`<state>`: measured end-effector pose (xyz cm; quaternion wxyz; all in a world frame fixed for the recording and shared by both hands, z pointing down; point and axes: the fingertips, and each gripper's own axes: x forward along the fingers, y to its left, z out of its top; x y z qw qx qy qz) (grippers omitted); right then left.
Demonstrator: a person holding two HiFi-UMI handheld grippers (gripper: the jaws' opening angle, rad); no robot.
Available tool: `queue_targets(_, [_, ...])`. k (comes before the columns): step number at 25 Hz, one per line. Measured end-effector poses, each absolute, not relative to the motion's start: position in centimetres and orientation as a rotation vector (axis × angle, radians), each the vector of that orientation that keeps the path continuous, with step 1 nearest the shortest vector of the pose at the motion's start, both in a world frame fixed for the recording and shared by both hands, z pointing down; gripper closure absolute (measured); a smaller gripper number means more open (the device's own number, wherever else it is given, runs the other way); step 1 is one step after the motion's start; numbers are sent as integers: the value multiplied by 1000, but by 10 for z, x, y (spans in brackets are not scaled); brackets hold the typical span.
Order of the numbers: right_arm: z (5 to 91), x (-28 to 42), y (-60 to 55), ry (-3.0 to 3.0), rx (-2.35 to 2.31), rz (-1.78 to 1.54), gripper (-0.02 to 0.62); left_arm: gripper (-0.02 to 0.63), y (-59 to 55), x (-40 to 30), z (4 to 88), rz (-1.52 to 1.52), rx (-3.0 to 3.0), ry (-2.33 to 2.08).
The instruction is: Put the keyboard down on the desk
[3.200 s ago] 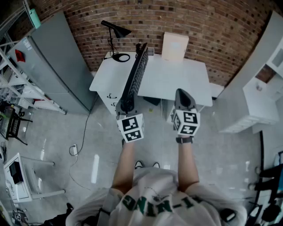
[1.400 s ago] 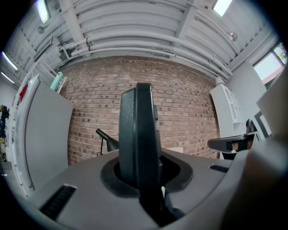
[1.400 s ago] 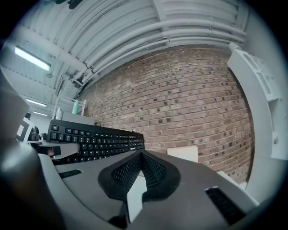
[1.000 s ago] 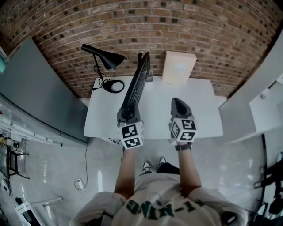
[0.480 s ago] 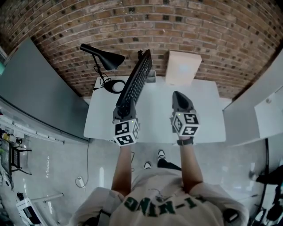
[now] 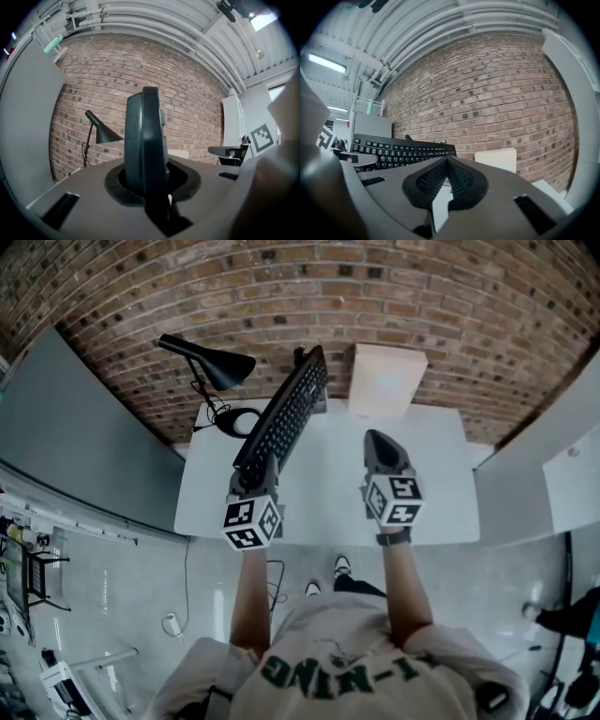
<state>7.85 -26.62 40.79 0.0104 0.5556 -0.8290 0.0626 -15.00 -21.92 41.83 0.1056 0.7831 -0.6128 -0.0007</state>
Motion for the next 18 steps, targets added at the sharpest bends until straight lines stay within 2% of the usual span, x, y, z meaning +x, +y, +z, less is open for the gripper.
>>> queue_targets(18, [441,78,-273,-2560,1672,275,594,528,-244,-142,483,-41,2305,-1324])
